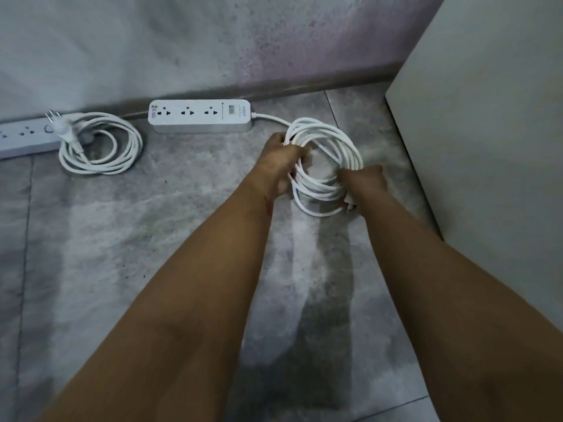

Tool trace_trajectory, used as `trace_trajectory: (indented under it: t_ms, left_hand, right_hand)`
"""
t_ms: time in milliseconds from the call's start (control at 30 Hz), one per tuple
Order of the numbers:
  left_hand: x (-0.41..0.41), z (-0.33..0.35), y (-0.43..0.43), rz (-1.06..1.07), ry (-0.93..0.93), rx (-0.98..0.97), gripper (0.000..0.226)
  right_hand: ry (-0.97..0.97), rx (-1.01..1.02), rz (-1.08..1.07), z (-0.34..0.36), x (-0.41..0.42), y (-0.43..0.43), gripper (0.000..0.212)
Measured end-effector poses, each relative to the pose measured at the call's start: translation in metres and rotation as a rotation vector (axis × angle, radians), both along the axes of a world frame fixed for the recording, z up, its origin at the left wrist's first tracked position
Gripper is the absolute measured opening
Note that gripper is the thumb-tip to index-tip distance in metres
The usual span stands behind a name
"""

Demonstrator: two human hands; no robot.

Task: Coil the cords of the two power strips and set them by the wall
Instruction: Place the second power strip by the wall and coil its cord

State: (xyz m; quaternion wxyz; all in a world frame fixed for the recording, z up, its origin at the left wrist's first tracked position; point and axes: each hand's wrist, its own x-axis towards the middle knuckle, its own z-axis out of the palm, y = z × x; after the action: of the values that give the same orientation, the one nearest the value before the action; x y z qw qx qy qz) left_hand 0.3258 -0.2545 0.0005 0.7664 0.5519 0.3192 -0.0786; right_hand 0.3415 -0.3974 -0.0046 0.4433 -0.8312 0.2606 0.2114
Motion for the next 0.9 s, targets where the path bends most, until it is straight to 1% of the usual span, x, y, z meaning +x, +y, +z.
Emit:
trace_trajectory:
  t_ms: [67, 133, 200, 300, 333, 433, 467, 600, 667, 733, 800, 900]
  left_hand:
    - [0.001, -0.004, 0.001, 0.001, 0.007, -0.002, 0.028]
    - [0.003, -0.008, 0.003, 0.020, 0.011, -0.011, 0.024]
    - [0.005, -0.012, 0.005, 0.039, 0.019, -0.005, 0.024]
    - [0.008, -0.017, 0.007, 0.053, 0.017, -0.008, 0.023]
    - [0.009, -0.019, 0.007, 0.059, 0.013, -0.010, 0.023]
    - [0.011, -0.023, 0.009, 0.085, -0.001, -0.029, 0.026]
    - [0.011, -0.023, 0.010, 0.099, -0.006, -0.032, 0.028]
    - [0.019, -0.021, 0.016, 0.153, -0.034, -0.003, 0.032]
    - [0.027, -0.017, 0.020, 0.144, -0.045, 0.084, 0.033]
    - [0.036, -0.017, 0.025, 0.106, -0.070, 0.282, 0.037]
    - [0.046, -0.017, 0.032, 0.077, -0.102, 0.436, 0.045]
    - [0.056, -0.020, 0.039, 0.038, -0.112, 0.595, 0.061]
  right_hand:
    - [0.049, -0.114, 0.011, -0.004, 0.002, 0.002, 0.077]
    - [0.029, -0.219, 0.045, -0.014, 0.006, 0.001, 0.081]
    - [0.000, -0.322, 0.130, -0.016, 0.006, 0.003, 0.083]
    - [-0.005, -0.376, 0.199, -0.016, 0.007, 0.007, 0.085]
    - [-0.010, -0.366, 0.198, -0.017, 0.010, 0.008, 0.080]
    - [-0.040, -0.327, 0.212, -0.014, 0.020, 0.014, 0.052]
    - [-0.054, -0.329, 0.224, -0.013, 0.025, 0.016, 0.047]
    - [-0.166, -0.342, 0.217, -0.007, 0.045, 0.029, 0.041]
    - [-0.231, -0.356, 0.219, -0.006, 0.057, 0.036, 0.045]
    - [-0.283, -0.368, 0.219, -0.003, 0.066, 0.043, 0.048]
    - [-0.327, -0.366, 0.221, -0.003, 0.077, 0.050, 0.049]
    - [-0.333, -0.375, 0.227, -0.005, 0.093, 0.059, 0.049]
